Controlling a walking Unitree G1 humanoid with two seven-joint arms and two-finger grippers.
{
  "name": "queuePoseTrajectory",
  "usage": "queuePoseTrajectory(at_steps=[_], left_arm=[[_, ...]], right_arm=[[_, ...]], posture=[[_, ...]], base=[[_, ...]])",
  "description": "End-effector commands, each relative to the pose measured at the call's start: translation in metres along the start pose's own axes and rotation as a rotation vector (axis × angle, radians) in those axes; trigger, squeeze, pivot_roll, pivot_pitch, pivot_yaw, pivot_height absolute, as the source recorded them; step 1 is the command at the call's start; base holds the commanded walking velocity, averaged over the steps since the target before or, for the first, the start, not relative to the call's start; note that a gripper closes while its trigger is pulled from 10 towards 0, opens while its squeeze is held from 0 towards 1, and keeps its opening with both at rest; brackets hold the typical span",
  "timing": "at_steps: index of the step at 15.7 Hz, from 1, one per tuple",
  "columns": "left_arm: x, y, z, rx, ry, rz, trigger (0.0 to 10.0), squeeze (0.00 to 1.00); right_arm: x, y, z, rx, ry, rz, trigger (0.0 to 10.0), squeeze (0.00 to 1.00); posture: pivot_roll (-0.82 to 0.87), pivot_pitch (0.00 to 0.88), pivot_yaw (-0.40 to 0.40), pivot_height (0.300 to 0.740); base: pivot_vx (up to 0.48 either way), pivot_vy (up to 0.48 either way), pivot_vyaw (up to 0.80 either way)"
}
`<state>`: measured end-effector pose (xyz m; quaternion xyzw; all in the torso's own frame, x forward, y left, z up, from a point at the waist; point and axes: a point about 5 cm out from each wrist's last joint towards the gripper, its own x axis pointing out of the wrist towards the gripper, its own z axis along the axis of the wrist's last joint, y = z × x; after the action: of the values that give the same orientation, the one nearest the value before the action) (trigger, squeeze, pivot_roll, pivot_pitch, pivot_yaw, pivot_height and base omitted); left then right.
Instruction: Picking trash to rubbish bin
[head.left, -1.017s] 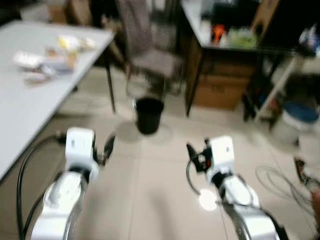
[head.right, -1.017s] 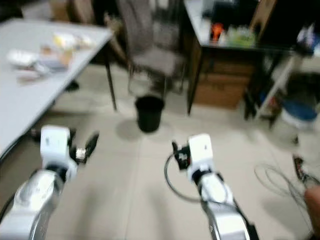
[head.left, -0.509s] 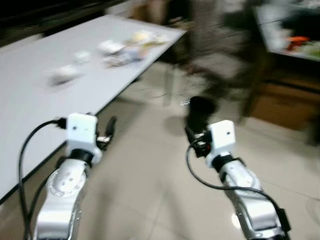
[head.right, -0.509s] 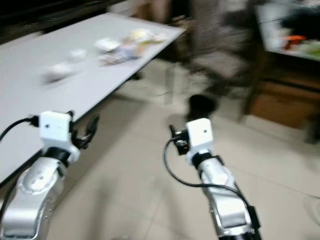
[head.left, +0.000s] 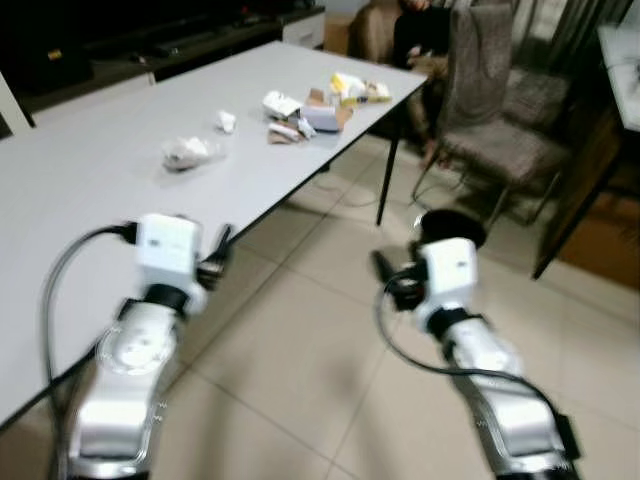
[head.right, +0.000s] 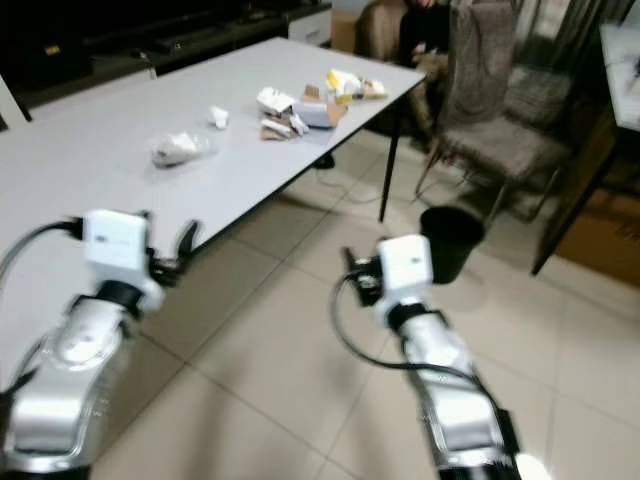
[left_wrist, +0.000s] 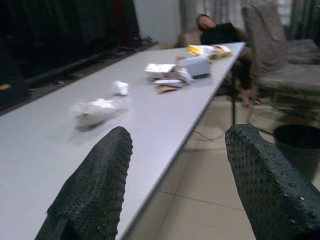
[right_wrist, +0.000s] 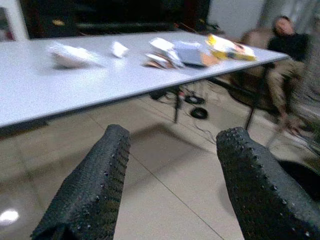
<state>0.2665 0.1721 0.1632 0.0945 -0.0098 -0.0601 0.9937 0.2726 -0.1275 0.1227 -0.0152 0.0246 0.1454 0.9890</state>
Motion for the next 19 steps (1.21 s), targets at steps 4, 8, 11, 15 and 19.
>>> queuePoseTrajectory(at_steps=[4, 8, 11, 15, 19], left_arm=[[0.0026, 0.0034, -0.0041, 0.008, 0.016, 0.000, 10.0, 0.00], [0.0028, 0.0016, -0.0041, -0.002, 0.013, -0.009, 10.0, 0.00], [0.0032, 0.0062, -0.0049, -0.001, 0.017, 0.006, 10.0, 0.00], [0.0050, 0.0045, -0.0041, 0.009, 0.011, -0.023, 10.0, 0.00], [0.0055, 0.0010, -0.0051, -0.003, 0.016, -0.050, 10.0, 0.00]], right_arm=[[0.0017, 0.0001, 0.0069, -0.001, -0.030, -0.005, 10.0, 0.00], [0.0013, -0.0028, 0.0078, 0.000, -0.031, -0.007, 10.0, 0.00], [0.0023, 0.0042, 0.0085, -0.031, -0.035, 0.041, 10.0, 0.00], [0.0023, 0.0051, 0.0078, -0.022, -0.033, 0.041, 10.0, 0.00], [0.0006, 0.0015, 0.0044, 0.011, -0.023, 0.005, 10.0, 0.00]], posture=[[0.01, 0.000, -0.026, 0.740], [0.02, 0.000, -0.036, 0.740], [0.02, 0.000, -0.031, 0.740], [0.02, 0.000, -0.033, 0.740], [0.01, 0.000, -0.024, 0.740]], base=[[0.382, 0.000, 0.00], [0.382, 0.000, 0.00], [0.381, 0.000, 0.00], [0.384, 0.000, 0.80], [0.393, 0.000, 0.00]])
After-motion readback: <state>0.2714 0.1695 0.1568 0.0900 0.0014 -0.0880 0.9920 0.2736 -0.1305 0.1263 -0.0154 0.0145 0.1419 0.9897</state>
